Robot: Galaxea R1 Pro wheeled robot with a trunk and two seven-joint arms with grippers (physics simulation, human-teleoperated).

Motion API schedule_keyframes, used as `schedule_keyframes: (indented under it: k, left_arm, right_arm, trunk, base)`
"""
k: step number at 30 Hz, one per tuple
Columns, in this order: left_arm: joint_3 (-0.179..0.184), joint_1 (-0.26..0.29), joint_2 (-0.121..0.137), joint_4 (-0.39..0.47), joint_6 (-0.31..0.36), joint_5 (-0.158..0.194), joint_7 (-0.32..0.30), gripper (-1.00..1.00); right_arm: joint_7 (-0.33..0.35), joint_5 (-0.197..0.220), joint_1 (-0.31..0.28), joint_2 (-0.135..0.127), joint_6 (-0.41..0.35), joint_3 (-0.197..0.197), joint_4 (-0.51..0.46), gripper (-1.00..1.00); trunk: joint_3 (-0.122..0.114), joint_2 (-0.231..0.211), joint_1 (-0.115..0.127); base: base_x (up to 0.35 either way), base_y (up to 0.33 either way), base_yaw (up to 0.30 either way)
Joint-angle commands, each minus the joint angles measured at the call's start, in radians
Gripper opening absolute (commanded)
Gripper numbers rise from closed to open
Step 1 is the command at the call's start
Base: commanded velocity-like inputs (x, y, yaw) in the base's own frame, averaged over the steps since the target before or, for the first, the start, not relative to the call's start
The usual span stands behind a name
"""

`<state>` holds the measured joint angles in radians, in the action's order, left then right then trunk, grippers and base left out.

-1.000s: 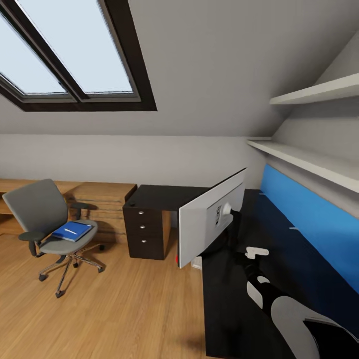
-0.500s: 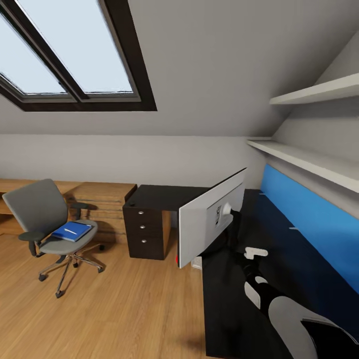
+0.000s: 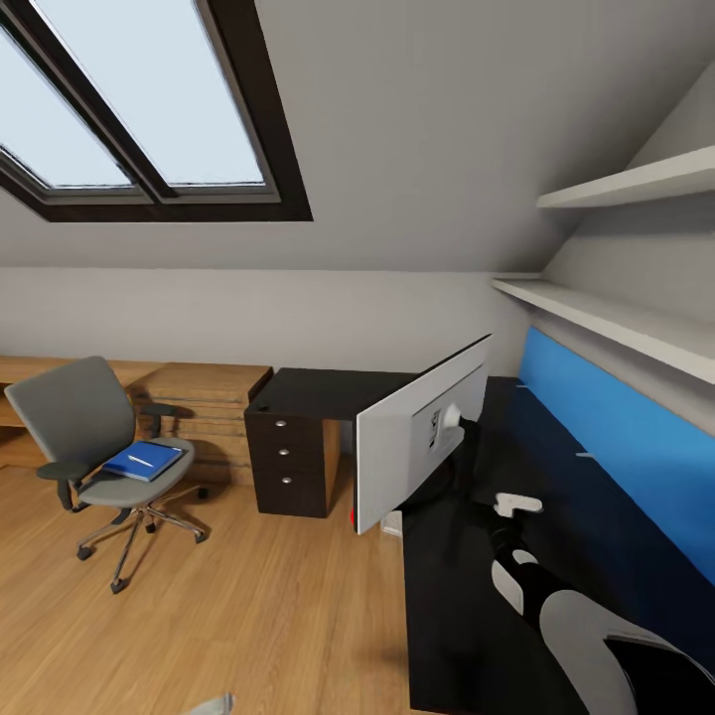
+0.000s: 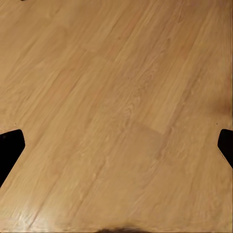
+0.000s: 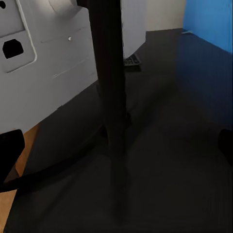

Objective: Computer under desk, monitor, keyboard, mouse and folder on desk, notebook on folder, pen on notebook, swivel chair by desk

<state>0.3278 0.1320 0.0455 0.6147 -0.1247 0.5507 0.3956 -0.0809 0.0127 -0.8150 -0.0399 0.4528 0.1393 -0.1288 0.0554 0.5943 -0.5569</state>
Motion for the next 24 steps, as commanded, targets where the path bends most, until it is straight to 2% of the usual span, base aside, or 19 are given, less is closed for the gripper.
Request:
schedule_keyframes:
  k: [1,4,5,7,10,13,15,21,23,24]
  left_arm:
    - [-0.012,0.002,0.002,0.039,0.055,0.011,0.008,1.00]
    - [-0.074,0.008,0.001,0.162,0.245,0.011,0.011,1.00]
    - [-0.113,0.013,-0.001,0.250,0.366,0.011,0.012,1.00]
    - [-0.142,0.020,-0.003,0.340,0.467,0.011,0.013,1.00]
    - [-0.168,0.029,-0.006,0.470,0.572,0.011,0.015,1.00]
    - [-0.187,0.038,-0.008,0.599,0.644,0.012,0.014,1.00]
    - [-0.193,0.040,-0.009,0.636,0.663,0.012,0.014,1.00]
    - [-0.229,0.044,-0.010,0.671,0.687,0.013,0.013,1.00]
    - [-0.234,0.044,-0.010,0.664,0.688,0.010,0.012,1.00]
    - [-0.240,0.044,-0.008,0.657,0.689,0.007,0.009,1.00]
  right_arm:
    - [-0.010,0.001,-0.001,-0.003,-0.005,0.001,0.001,1.00]
    - [-0.047,0.000,-0.002,-0.010,-0.050,0.000,-0.002,1.00]
    - [-0.071,0.000,-0.002,-0.012,-0.090,0.000,-0.006,1.00]
    - [-0.091,0.000,-0.004,-0.013,-0.130,-0.001,-0.009,1.00]
    - [-0.110,0.000,-0.009,-0.014,-0.184,-0.001,-0.014,1.00]
    - [-0.123,0.000,-0.026,-0.013,-0.242,-0.001,-0.018,1.00]
    - [-0.127,0.000,-0.037,-0.009,-0.267,-0.001,-0.019,1.00]
    - [-0.131,0.000,-0.055,0.000,-0.306,-0.004,-0.021,1.00]
    - [-0.132,0.000,-0.057,0.001,-0.300,-0.005,-0.020,1.00]
    - [-0.131,-0.003,-0.058,0.004,-0.262,-0.006,-0.015,1.00]
  trunk:
    - [0.002,0.002,0.000]
    - [0.002,0.002,0.000]
    - [0.002,0.002,0.000]
    - [0.002,0.002,0.000]
    - [0.002,0.002,0.000]
    - [0.002,0.002,0.000]
    - [0.002,0.002,0.000]
    - [0.002,0.002,0.000]
    - [0.002,0.002,0.000]
    - [0.002,0.002,0.000]
  base:
    - [0.000,0.000,0.000]
    - [0.000,0.000,0.000]
    - [0.000,0.000,0.000]
    - [0.000,0.000,0.000]
    - [0.000,0.000,0.000]
    - [0.000,0.000,0.000]
    - [0.000,0.000,0.000]
    - [0.000,0.000,0.000]
    - [0.000,0.000,0.000]
    - [0.000,0.000,0.000]
